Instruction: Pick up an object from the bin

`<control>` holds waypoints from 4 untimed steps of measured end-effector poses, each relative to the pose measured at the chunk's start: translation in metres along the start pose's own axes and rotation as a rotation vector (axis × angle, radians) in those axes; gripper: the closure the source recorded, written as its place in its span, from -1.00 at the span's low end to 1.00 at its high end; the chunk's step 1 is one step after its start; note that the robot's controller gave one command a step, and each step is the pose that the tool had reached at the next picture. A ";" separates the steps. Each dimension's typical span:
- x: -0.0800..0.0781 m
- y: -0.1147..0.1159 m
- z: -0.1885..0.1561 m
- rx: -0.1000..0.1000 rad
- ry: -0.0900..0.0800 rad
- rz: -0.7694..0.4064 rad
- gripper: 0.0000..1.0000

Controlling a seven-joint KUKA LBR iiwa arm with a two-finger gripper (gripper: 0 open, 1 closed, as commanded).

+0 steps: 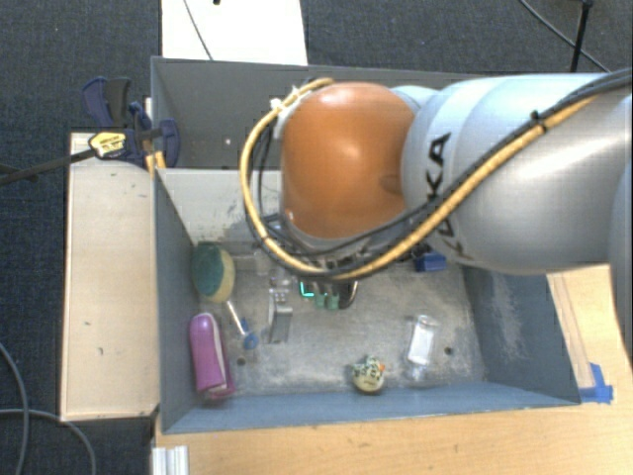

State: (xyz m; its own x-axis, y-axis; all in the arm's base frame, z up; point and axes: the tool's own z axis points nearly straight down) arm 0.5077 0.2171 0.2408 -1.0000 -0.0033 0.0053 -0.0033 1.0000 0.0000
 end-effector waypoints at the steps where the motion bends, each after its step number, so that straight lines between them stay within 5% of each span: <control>1: -0.009 0.030 0.093 0.001 0.000 -0.042 -1.00; 2: -0.063 0.034 0.042 -0.004 -0.011 0.229 -1.00; 3: -0.079 0.025 0.136 0.002 -0.002 0.187 -1.00; 4: -0.080 0.029 0.165 -0.004 -0.012 0.530 -1.00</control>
Offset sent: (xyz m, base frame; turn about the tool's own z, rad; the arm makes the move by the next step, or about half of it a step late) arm 0.0096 0.0287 -0.0887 -0.0377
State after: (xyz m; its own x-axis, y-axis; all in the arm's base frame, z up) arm 0.5865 0.2468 0.0756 -0.8643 0.5029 -0.0064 0.5029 0.8643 0.0038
